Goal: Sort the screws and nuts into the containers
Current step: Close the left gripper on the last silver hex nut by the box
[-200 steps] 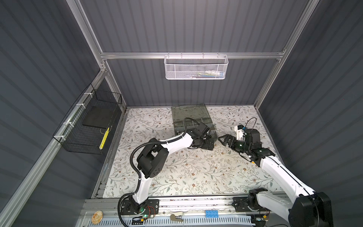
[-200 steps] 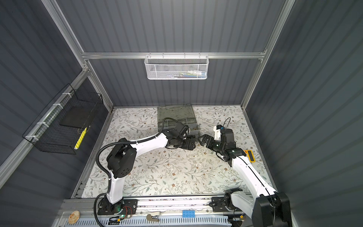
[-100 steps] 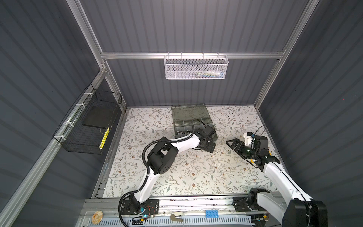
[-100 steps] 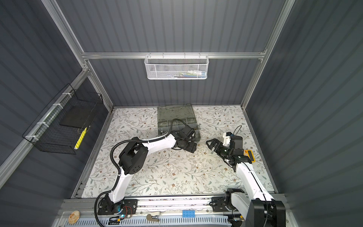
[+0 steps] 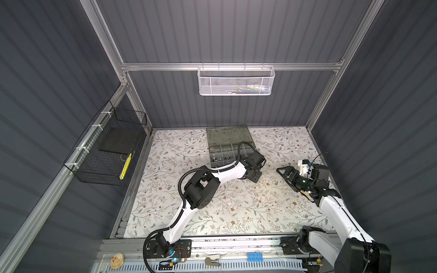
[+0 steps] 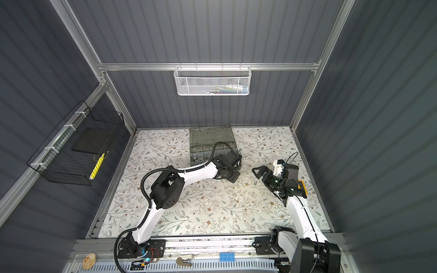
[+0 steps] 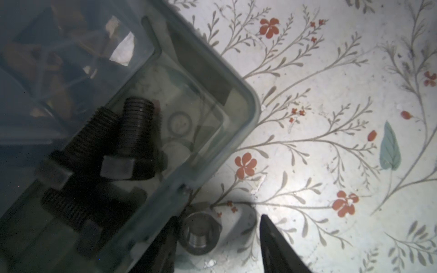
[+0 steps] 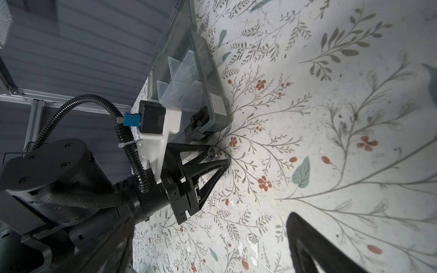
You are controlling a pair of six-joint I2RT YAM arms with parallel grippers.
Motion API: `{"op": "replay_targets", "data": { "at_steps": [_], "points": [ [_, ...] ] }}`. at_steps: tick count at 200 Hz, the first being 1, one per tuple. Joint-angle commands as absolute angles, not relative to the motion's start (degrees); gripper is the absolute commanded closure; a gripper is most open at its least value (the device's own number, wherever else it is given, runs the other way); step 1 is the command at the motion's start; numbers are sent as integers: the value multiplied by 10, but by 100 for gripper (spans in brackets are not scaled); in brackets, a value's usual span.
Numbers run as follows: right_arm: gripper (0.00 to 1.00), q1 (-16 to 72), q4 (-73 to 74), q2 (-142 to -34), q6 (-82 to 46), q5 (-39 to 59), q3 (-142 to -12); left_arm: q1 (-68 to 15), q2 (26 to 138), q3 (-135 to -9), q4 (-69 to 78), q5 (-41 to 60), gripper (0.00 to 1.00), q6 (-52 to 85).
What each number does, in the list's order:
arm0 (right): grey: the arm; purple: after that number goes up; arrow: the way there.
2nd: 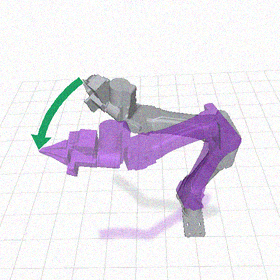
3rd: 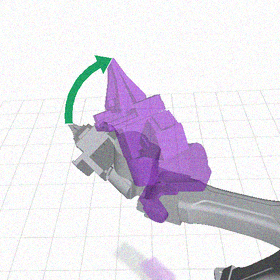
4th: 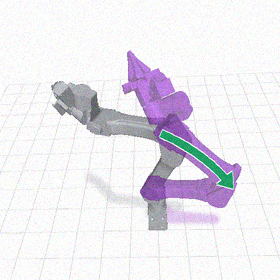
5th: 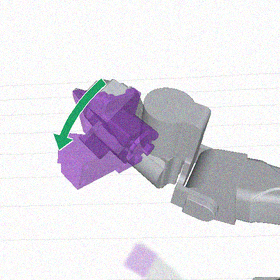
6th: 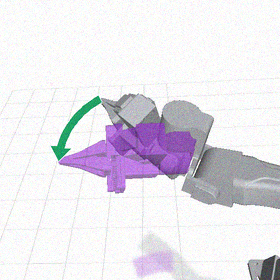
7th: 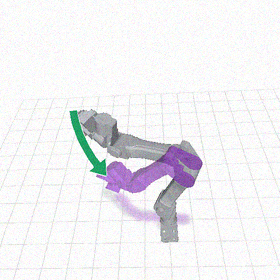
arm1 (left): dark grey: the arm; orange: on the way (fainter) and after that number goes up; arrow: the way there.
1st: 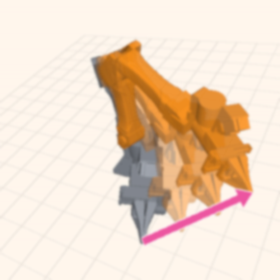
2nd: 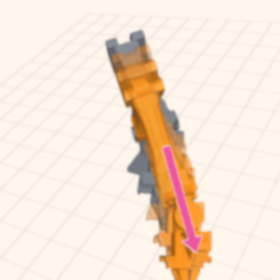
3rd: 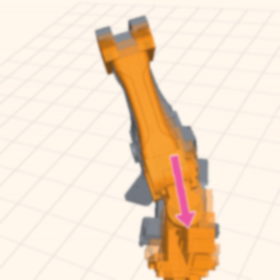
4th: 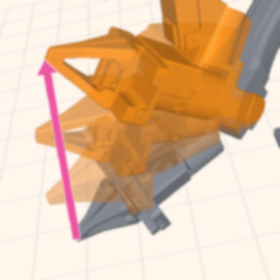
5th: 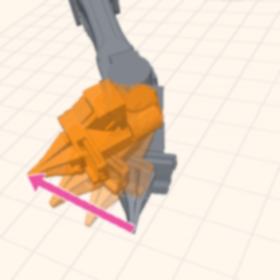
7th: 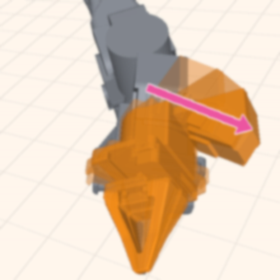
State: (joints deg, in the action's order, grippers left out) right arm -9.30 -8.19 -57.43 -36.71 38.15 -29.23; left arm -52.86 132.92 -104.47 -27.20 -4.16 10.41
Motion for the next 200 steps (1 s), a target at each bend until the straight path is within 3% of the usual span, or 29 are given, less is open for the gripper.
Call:
{"op": "replay_targets", "data": {
  "at_steps": [1, 108, 200],
  "points": [
    [1, -99, -83, -570, -366, 397, -289, -525, 1357, -1055, -288, -65, 50, 75],
    [1, -106, -62, -584, -381, 409, -282, -529, 1375, -1070, -308, -75, 71, 42],
    [1, -112, -64, -579, -386, 417, -277, -535, 1356, -1039, -307, -63, 77, 51]
  ]
}}
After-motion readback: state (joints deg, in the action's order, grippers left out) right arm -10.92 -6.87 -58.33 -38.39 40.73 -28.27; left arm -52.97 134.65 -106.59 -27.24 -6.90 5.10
